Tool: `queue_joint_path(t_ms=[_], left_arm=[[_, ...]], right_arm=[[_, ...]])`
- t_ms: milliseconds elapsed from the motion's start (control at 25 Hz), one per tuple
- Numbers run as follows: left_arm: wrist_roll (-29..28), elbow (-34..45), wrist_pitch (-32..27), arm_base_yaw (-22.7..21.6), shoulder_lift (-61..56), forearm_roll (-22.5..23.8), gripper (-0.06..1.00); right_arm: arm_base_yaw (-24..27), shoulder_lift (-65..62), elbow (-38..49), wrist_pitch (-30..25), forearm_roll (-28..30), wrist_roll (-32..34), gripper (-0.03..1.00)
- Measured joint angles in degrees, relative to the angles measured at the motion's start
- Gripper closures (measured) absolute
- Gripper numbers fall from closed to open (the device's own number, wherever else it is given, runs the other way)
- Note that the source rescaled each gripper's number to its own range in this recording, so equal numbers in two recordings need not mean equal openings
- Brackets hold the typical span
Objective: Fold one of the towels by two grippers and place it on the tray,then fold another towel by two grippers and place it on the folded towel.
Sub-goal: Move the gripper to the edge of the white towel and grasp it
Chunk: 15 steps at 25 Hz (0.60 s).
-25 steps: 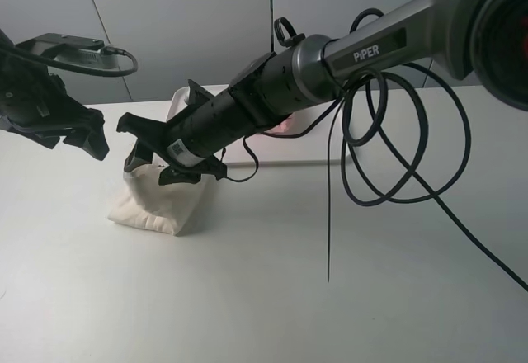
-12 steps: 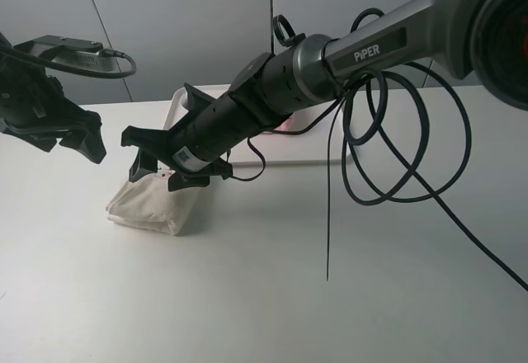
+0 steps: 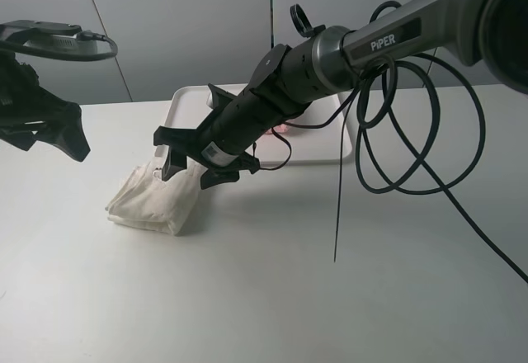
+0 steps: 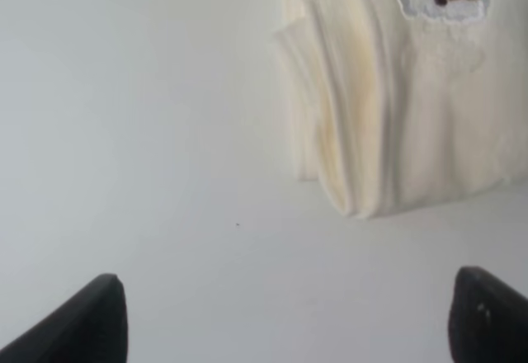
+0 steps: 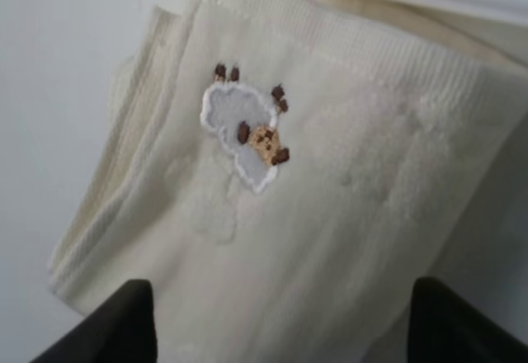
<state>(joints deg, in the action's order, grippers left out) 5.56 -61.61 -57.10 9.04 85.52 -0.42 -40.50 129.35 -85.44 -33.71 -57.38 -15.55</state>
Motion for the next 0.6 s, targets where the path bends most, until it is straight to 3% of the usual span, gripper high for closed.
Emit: queue_joint_path(t_ms=[160,360,600], left_arm=[[-0.9,3.9,-0.5,0.0,-9.2,-0.1,-0.05],[-1.8,9.3,-1.0,0.0,-23.0,0.0,-0.05],[-2.3,9.9,-3.9,0.0,-32.1,1.3,-0.05]], right_arm=[[0.0,0.0,0.0,1.3,1.2,0.3,0.16],[0.0,0.0,0.0,3.4,1.2,1.9,0.15],[0.0,0.7,-0.4,4.8,1.2,2.8,0.17]])
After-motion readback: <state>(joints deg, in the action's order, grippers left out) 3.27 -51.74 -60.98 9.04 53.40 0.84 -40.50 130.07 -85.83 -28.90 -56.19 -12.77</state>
